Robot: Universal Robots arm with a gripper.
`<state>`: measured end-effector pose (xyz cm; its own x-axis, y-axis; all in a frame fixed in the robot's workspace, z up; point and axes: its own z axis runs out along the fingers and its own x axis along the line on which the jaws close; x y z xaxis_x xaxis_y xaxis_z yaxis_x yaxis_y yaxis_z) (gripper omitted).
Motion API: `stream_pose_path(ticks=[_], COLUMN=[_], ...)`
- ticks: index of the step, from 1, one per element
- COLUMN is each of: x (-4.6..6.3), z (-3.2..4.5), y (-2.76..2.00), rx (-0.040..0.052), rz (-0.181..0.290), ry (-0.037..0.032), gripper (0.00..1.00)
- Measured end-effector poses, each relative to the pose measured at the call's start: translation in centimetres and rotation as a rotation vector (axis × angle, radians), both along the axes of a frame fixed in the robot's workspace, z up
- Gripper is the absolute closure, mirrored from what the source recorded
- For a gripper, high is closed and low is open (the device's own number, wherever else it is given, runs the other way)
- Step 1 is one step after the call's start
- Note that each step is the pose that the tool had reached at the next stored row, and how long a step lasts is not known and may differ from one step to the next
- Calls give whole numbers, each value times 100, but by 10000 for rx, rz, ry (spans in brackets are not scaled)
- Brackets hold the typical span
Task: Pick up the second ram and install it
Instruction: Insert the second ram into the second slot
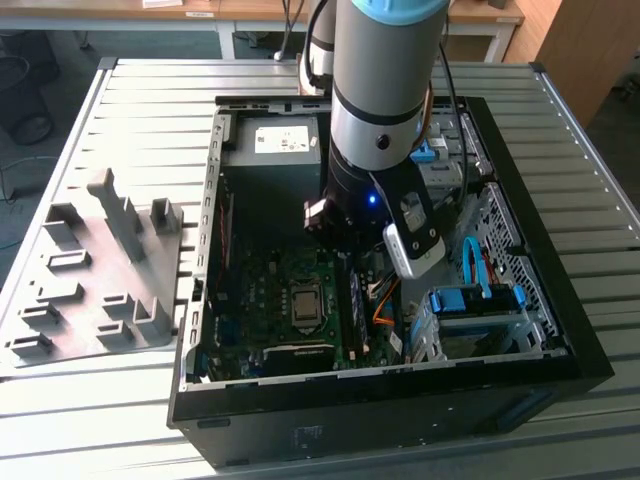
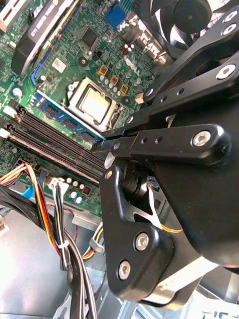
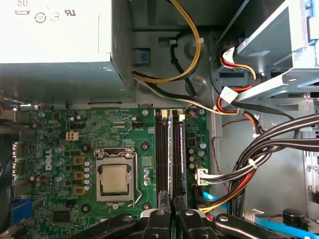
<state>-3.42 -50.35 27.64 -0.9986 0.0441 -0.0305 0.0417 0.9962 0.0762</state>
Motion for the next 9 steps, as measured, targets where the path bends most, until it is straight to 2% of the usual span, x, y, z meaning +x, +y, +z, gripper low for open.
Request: stream_pose_path(ticks=[9], x=[0], z=[-31], y=[0], rx=[-2], rz=[-1], ry=[0], gripper=[86])
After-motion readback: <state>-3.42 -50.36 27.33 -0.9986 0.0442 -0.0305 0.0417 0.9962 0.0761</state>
